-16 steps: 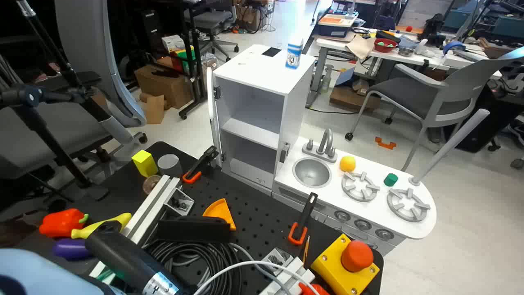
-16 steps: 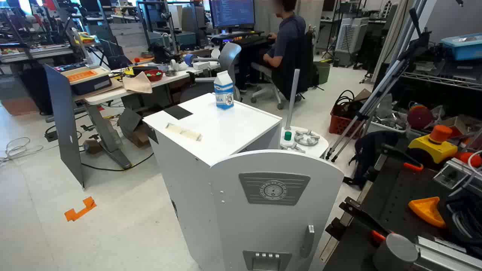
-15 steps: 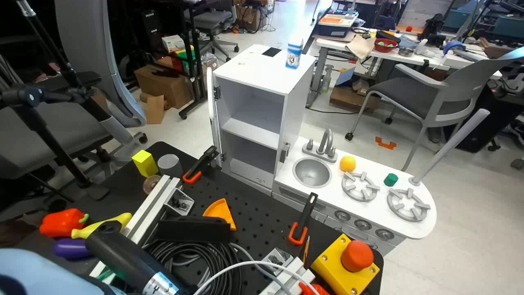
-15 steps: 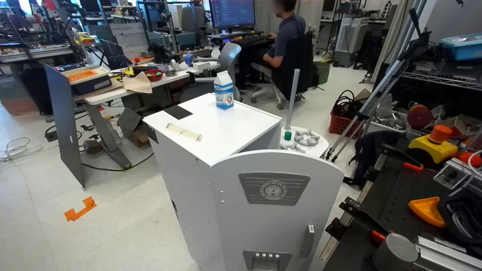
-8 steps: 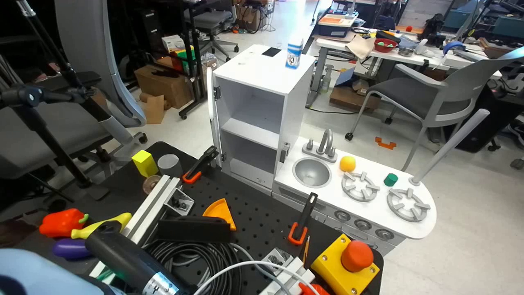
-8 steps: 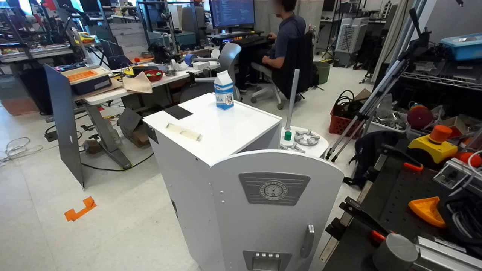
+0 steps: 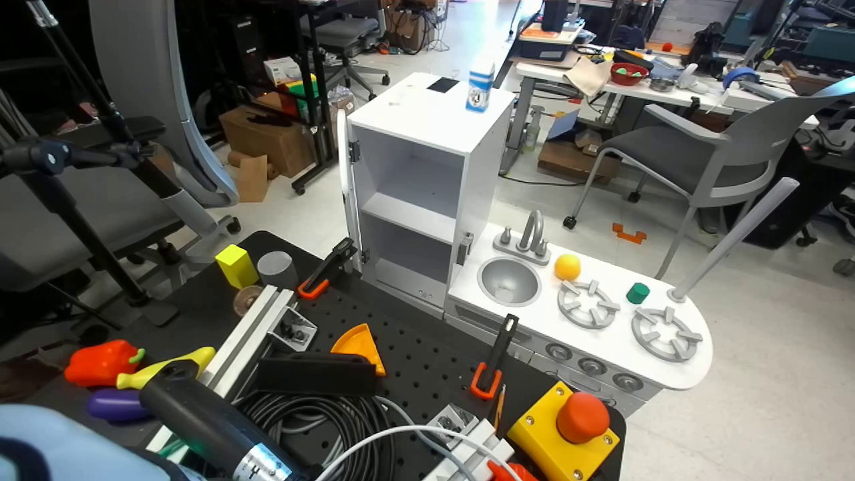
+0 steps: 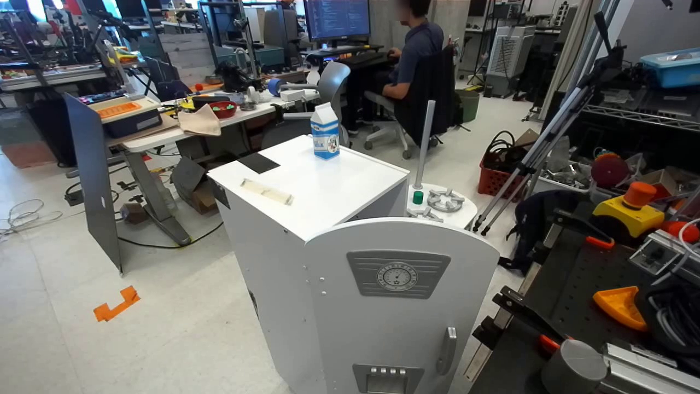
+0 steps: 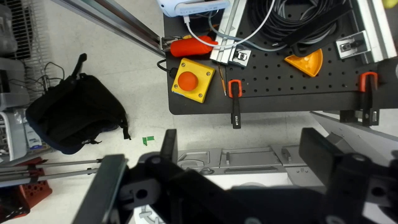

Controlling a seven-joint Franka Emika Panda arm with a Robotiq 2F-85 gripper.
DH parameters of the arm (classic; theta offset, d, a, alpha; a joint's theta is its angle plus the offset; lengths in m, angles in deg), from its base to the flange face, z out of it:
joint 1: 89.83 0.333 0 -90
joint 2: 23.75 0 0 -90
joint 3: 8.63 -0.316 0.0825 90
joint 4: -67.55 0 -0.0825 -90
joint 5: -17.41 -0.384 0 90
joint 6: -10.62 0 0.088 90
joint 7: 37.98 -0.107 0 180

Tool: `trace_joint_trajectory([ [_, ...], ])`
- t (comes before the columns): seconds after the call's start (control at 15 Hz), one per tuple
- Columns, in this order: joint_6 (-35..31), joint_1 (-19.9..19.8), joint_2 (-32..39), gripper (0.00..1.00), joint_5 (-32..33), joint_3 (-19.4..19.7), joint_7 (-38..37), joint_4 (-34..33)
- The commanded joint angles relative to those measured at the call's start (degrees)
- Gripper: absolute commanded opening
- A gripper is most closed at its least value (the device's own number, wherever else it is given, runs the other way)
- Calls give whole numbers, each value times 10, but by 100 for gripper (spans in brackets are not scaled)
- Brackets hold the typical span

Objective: Close the door of the cabinet.

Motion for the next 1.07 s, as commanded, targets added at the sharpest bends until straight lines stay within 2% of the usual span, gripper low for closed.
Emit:
trace_joint_trajectory([
  [0.0,-5,33,-6,100,50,-48,-27,27],
  [0.4,-7,97,19,100,111,-114,-43,64],
  [1.0,1,167,181,100,162,-161,-20,5],
])
